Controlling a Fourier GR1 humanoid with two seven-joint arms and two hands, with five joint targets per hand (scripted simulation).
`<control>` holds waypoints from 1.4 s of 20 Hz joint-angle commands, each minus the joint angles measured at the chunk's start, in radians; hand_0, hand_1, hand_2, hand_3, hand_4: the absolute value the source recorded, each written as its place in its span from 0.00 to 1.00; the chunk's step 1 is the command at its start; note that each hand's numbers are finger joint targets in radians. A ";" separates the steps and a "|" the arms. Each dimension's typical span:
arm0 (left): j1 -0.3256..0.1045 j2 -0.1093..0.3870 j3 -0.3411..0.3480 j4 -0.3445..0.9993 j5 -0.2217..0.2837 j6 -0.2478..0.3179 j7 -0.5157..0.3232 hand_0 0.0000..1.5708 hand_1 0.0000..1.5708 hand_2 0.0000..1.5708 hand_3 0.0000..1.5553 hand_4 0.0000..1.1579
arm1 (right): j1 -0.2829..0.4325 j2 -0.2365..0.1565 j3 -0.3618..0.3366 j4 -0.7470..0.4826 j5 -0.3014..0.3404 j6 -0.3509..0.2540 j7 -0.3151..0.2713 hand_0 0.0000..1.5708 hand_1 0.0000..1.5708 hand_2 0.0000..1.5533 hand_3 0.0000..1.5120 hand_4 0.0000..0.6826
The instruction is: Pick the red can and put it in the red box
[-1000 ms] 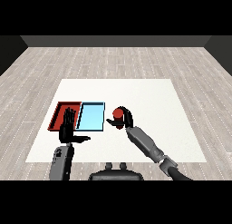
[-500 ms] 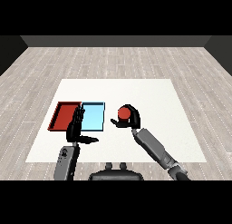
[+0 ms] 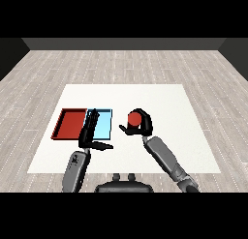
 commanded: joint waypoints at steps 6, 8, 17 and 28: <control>-0.117 -0.001 -0.185 0.100 -0.015 0.193 0.083 0.00 0.00 0.00 0.00 0.00 | 0.029 -0.003 -0.089 -0.106 0.060 0.090 0.041 0.91 0.91 0.92 0.92 0.93; -0.080 -0.001 -0.140 0.170 -0.012 0.138 0.000 0.00 0.00 0.00 0.00 0.00 | 0.052 0.087 -0.043 -0.045 0.114 0.080 -0.035 0.92 0.92 0.92 0.92 0.89; -0.140 -0.001 -0.238 0.298 0.041 0.230 -0.025 0.00 0.00 0.00 0.00 0.00 | 0.031 0.131 -0.110 -0.074 0.177 0.145 0.014 0.93 0.93 0.93 0.92 0.96; -0.221 -0.001 -0.256 0.392 0.147 0.227 -0.029 0.00 0.00 0.00 0.00 0.00 | 0.035 0.133 -0.043 -0.056 0.147 0.114 -0.037 0.94 0.94 0.92 0.92 0.97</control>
